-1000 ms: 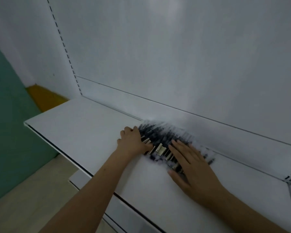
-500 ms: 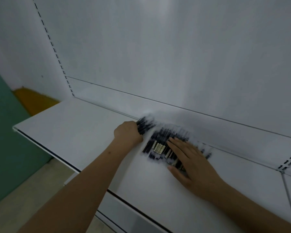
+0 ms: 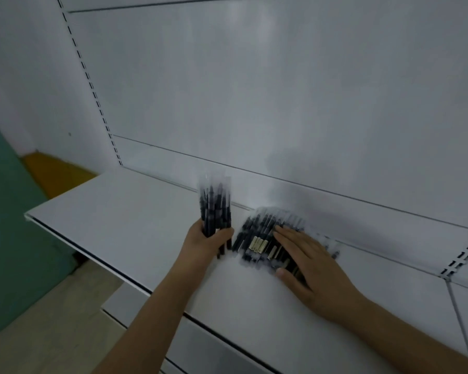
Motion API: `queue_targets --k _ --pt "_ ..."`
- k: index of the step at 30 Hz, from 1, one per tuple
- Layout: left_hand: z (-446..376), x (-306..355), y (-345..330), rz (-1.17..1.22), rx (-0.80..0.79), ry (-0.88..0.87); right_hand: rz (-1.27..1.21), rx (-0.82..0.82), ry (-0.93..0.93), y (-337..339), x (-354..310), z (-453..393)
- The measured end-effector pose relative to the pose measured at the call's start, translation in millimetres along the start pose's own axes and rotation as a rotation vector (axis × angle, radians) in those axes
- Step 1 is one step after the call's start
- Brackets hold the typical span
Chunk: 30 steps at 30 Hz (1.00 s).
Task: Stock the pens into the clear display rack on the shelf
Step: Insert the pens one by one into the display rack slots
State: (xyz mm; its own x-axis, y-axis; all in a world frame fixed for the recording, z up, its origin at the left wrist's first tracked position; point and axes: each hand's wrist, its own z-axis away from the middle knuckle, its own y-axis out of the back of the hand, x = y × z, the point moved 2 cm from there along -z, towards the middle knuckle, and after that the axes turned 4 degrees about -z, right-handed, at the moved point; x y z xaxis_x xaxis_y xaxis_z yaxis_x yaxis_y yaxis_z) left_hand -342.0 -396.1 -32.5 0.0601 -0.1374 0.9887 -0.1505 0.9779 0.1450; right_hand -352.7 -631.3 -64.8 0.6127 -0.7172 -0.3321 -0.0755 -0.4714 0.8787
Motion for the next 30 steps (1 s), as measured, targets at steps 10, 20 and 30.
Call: queue_targets --k 10,20,30 --pt "46.6 15.1 -73.9 0.162 -0.295 0.062 -0.123 0.387 -0.268 66.6 -15.0 35.6" --pt "146.8 27.7 -225.3 0.167 -0.708 0.183 -0.03 0.694 -0.702 172.1 2.8 211.7" --pt "292.6 59.1 -422.1 0.144 -0.953 0.021 0.085 0.863 -0.799 298.6 17.9 433.4"
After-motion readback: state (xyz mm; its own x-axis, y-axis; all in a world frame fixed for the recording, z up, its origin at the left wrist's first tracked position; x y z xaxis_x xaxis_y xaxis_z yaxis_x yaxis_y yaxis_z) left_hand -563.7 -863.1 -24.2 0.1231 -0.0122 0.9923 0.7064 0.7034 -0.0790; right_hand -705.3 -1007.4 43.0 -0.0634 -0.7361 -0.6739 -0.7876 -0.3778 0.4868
